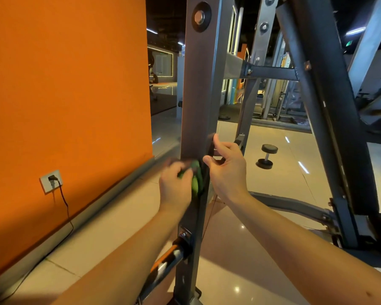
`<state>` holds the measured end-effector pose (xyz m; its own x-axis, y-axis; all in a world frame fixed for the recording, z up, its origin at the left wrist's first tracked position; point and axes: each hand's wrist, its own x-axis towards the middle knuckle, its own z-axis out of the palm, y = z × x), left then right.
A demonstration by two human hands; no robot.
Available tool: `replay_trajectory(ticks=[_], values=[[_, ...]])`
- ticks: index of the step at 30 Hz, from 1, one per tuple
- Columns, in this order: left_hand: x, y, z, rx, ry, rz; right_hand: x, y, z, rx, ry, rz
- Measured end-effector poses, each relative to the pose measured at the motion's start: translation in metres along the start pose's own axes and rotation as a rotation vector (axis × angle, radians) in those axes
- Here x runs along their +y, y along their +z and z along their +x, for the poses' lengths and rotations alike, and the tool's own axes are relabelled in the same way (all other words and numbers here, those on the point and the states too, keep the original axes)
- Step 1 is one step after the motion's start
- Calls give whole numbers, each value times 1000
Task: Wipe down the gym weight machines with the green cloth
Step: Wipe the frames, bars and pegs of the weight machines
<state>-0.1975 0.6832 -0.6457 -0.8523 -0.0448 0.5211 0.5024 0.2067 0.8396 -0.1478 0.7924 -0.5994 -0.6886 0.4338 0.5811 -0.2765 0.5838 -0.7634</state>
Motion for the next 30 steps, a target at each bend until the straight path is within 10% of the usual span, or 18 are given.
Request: replay_trajectory(ticks=[18, 23, 30], values=[[-68, 8, -65, -90, -397, 42, 9, 6, -9, 27, 41, 22], [-25, 11, -21, 92, -214, -148, 42, 12, -43, -24, 180, 37], [-101, 11, -84, -109, -437, 82, 67, 24, -79, -92, 277, 45]])
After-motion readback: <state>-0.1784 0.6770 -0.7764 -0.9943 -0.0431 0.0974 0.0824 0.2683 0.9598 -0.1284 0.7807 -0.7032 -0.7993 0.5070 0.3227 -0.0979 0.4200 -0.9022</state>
